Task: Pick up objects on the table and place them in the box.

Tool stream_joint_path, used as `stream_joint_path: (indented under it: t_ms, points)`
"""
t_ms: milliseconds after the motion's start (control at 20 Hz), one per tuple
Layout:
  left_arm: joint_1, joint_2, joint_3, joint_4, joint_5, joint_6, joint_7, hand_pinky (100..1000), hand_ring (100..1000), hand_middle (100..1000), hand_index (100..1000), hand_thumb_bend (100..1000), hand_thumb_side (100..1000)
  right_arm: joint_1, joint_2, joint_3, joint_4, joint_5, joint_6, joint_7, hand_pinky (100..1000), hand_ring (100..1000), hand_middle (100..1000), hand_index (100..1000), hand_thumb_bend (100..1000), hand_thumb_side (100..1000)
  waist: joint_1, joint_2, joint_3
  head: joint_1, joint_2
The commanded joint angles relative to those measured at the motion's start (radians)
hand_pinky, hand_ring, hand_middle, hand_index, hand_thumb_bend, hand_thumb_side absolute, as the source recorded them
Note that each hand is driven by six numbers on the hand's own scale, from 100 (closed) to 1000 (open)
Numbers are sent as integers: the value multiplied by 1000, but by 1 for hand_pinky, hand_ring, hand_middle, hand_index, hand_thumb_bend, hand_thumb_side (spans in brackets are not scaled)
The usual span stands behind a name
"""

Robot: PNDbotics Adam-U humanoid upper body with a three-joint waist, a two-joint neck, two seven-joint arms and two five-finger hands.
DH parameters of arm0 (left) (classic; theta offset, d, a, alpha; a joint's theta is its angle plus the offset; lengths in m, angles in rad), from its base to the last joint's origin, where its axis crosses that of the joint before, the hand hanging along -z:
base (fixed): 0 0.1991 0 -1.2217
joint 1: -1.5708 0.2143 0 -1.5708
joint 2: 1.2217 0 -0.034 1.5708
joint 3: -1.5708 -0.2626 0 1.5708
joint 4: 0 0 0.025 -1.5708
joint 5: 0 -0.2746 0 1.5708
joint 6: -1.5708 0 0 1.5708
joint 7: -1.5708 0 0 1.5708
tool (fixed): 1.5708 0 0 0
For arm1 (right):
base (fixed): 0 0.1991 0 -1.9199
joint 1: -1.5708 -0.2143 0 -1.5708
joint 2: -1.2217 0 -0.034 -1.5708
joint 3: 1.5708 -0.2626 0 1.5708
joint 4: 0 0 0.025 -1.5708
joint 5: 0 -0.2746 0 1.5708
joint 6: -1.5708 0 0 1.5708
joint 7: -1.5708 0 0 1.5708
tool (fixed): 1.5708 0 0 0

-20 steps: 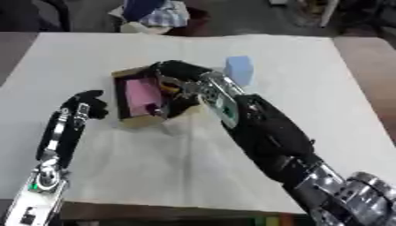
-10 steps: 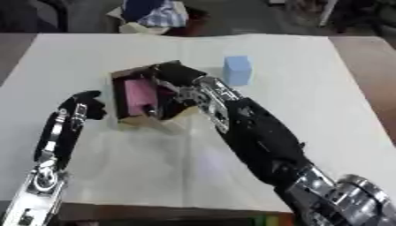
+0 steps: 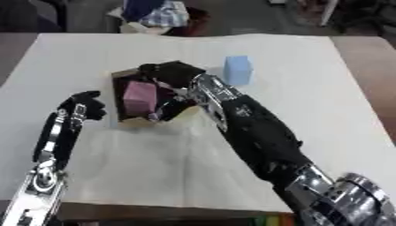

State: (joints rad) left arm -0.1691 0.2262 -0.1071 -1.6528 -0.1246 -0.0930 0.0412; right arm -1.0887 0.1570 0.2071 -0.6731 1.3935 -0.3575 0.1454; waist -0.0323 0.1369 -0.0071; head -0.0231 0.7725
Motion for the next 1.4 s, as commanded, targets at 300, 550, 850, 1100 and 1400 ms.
stream_joint_path:
  t_ms: [300, 550, 850, 1100, 1400]
  points:
    - [-13, 3, 0, -16, -1, -3, 1, 634, 595, 562, 777, 100, 925, -53, -61, -106, -24, 110, 25, -77, 836, 868, 976, 1000, 359, 545, 14, -9, -4, -5, -3]
    - [-10, 5, 2, -16, -1, -2, 2, 634, 595, 562, 777, 100, 925, -79, -127, -194, -7, 52, 86, -79, 835, 855, 961, 1000, 271, 532, 16, -11, -11, -12, -3]
    - [-10, 4, 2, -16, 0, -2, 2, 634, 595, 562, 777, 100, 925, -77, -179, -309, 46, 14, 182, -101, 831, 841, 940, 1000, 172, 580, 18, -11, -15, -17, -3]
    - [-9, 4, 3, -16, 0, -2, 3, 634, 595, 562, 777, 100, 926, -53, -193, -375, 110, 12, 265, -143, 837, 855, 940, 1000, 118, 652, 18, -11, -14, -16, -3]
    - [-9, 4, 3, -15, 0, -2, 3, 634, 595, 562, 777, 100, 927, -45, -193, -399, 151, 54, 366, -171, 900, 971, 974, 1000, 161, 668, 17, -10, -12, -16, -3]
